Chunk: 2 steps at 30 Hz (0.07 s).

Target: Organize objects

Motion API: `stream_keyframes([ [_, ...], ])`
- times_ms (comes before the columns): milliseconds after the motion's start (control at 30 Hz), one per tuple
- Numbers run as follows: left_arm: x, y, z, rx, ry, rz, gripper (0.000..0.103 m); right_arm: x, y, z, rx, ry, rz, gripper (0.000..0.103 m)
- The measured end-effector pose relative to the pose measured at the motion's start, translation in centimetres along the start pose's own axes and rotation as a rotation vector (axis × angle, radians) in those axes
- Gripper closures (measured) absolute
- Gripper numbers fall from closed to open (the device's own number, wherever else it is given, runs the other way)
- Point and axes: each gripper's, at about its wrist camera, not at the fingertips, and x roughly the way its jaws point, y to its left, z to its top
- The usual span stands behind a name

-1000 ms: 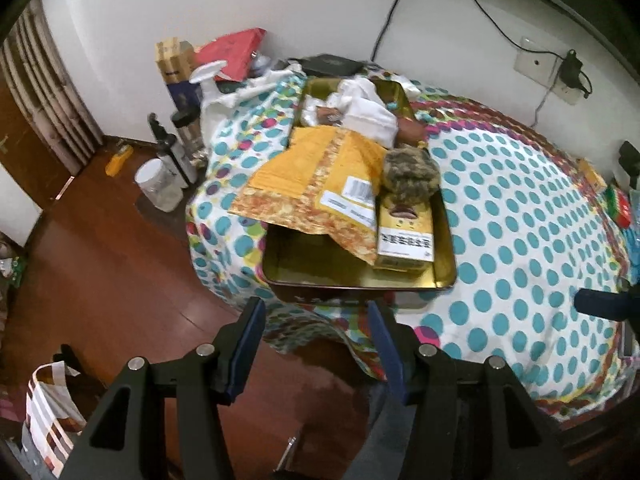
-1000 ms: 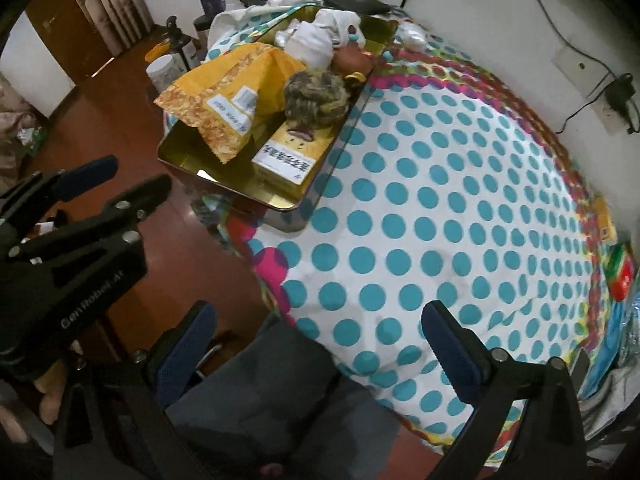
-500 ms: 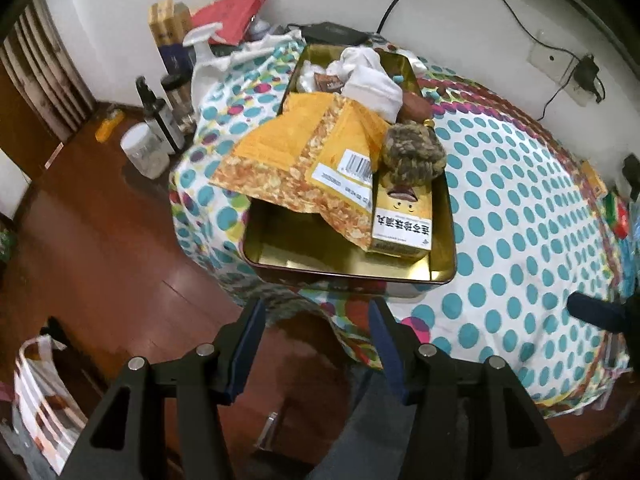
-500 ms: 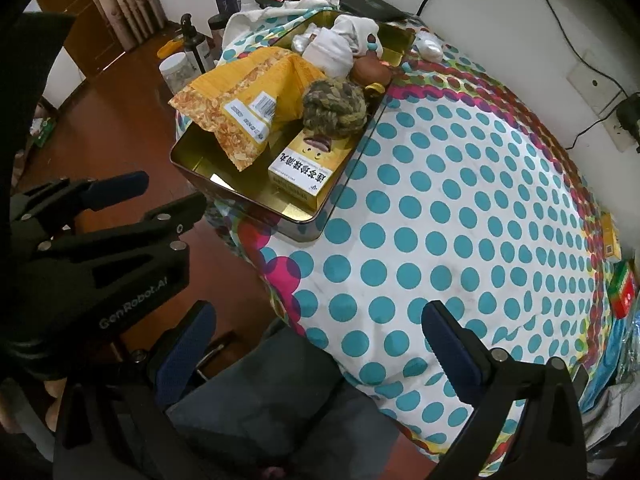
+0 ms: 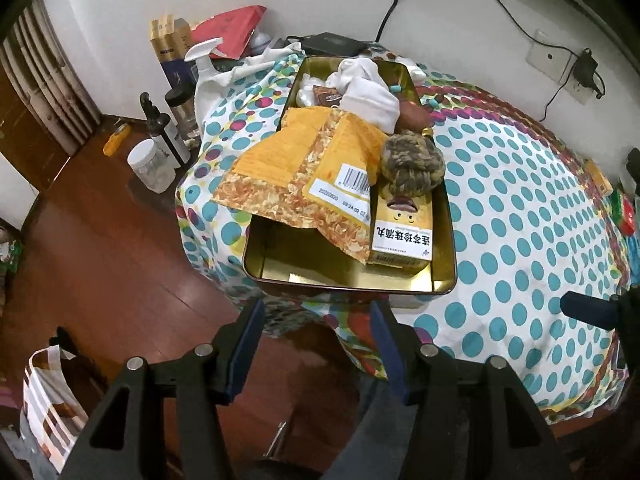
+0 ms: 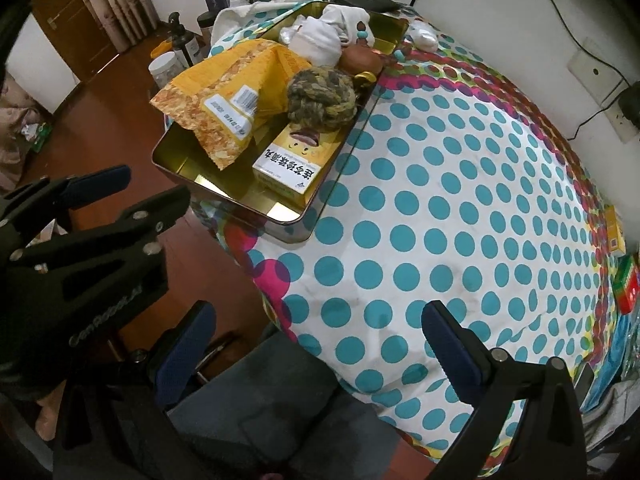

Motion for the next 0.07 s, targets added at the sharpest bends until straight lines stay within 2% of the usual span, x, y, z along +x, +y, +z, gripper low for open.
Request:
stream_keyframes([
  [67,-0.13,-0.07,-0.08,0.001,0.0,-0.001,0.047,0.06,-0.04,0.0,0.0,0.0,-0.004,0.001],
])
